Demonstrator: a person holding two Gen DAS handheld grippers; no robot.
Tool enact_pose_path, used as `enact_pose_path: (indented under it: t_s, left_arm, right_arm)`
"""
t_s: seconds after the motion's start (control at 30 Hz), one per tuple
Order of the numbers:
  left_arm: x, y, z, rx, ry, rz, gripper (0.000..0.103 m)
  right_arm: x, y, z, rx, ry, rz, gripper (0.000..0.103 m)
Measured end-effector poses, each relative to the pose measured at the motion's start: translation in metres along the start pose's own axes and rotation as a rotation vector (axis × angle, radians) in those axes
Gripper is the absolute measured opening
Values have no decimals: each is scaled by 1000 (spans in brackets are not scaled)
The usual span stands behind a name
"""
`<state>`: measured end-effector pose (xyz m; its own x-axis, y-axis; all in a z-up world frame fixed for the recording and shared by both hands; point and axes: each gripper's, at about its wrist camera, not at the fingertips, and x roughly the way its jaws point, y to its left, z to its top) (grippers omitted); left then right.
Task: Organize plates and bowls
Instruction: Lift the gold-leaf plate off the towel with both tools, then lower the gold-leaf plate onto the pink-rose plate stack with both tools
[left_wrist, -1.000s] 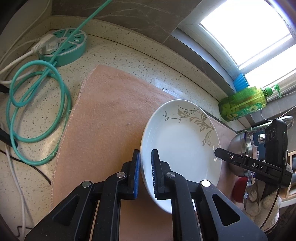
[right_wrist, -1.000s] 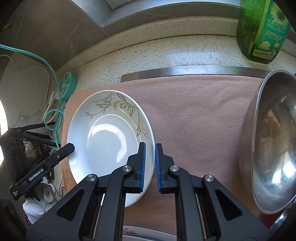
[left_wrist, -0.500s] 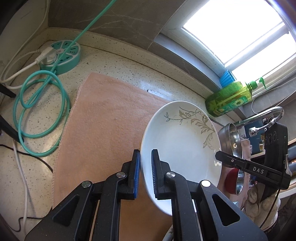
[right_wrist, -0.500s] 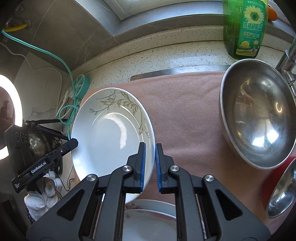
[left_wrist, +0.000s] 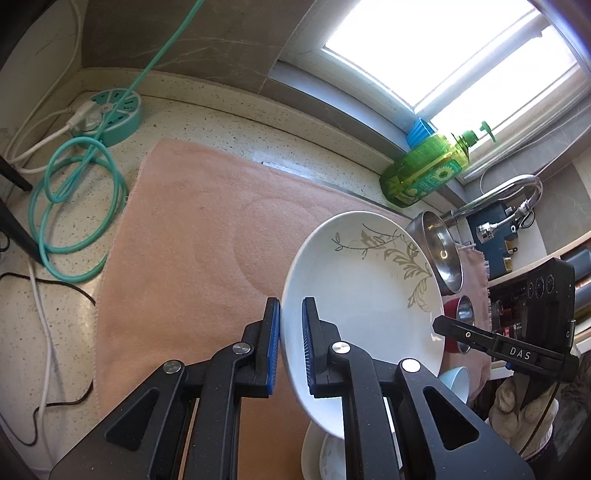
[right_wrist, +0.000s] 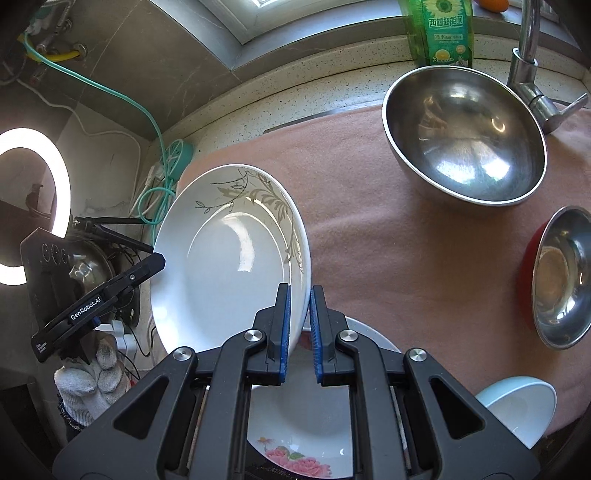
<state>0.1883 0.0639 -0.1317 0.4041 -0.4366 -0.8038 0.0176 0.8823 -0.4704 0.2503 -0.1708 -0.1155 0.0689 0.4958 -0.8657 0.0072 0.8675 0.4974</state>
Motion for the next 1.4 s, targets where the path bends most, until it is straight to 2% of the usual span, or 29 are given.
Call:
enact_pose_path:
  t_s: [0.43,0.8,0.97,1.4]
  left_arm:
    - [0,-26,-40,77,70,-36,10]
    - [6,-44,-71,155,120,-25,10]
    - [13,-46,-85,161,151,-21,10]
    - [21,-55,-102,194,172,-1,10]
  right_arm:
    - [-20,-23,-72,63,5,-11,10]
    - [-31,-39,-118,101,4,-28,10]
    - [-32,-46,-133,103,14,-43,10]
    - [-22,-52,-141,100,13,-88,10]
